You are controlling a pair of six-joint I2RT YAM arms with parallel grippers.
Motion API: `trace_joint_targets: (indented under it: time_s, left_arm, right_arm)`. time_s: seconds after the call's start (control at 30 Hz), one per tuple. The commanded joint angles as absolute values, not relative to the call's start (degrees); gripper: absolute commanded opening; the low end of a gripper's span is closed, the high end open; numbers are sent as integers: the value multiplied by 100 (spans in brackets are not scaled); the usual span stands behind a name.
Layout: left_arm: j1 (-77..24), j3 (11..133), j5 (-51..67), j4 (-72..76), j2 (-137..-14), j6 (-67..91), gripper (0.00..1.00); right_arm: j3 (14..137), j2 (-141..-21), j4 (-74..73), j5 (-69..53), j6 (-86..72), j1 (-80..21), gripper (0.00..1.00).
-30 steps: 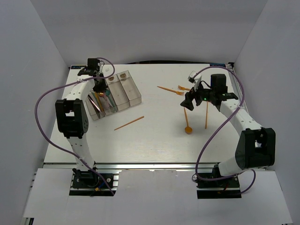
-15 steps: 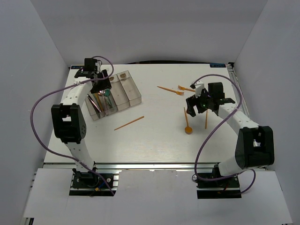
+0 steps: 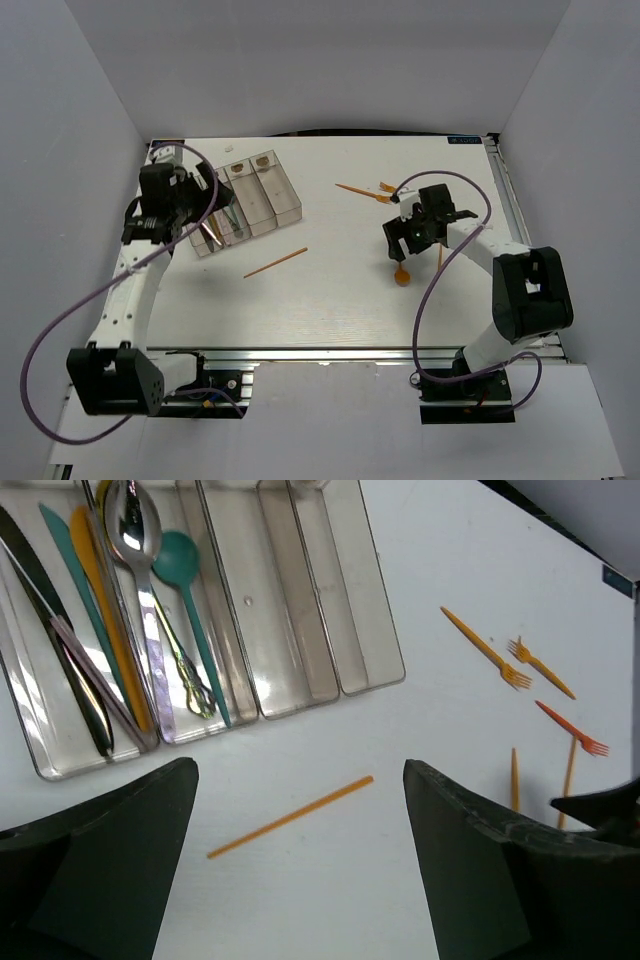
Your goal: Sort the eating utensils into containers
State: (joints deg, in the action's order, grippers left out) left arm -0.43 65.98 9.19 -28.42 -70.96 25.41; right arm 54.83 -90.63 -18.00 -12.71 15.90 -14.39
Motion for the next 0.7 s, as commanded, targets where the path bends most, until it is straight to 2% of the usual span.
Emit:
trace_joint_targets:
  time_s: [0.0,0.27,0.37,0.4,0.47,0.5,0.53,0.67]
  left_arm:
    - [-18,5890,1327,-2549,-6445,3101,95]
    - [-9,5107,1432,-2531,-5336,3515,95]
    - [-9,4984,1573,-2505,-5116,3638,95]
    - [-9,4914,1721,-2453,-5072,3673,95]
    - [-9,4817,1898,-2365,-4949,3875,95]
    - [-9,4738,1994,-2216,-4905,3919,95]
    - [-9,4537,2230,-2110,-4861,4068,95]
    - [-9,3816,2680,-1243,-4615,5058,95]
  right_arm:
    - [5475,-9333,-1723,-967,1363,-1547,86]
    - [5546,-9931,-1652,-580,1099,-1714,60]
    - [5520,-10054,-1644,-484,1098,-1758,39]
    - [5511,-10055,-1635,-431,1116,-1775,26]
    - [5467,-10055,-1626,-396,1151,-1775,14]
    - [5423,-10046,-1626,-387,1169,-1775,5]
    - [5397,-10046,-1626,-387,1204,-1775,0]
    - [5388,-9801,-1635,-755,1362,-1775,0]
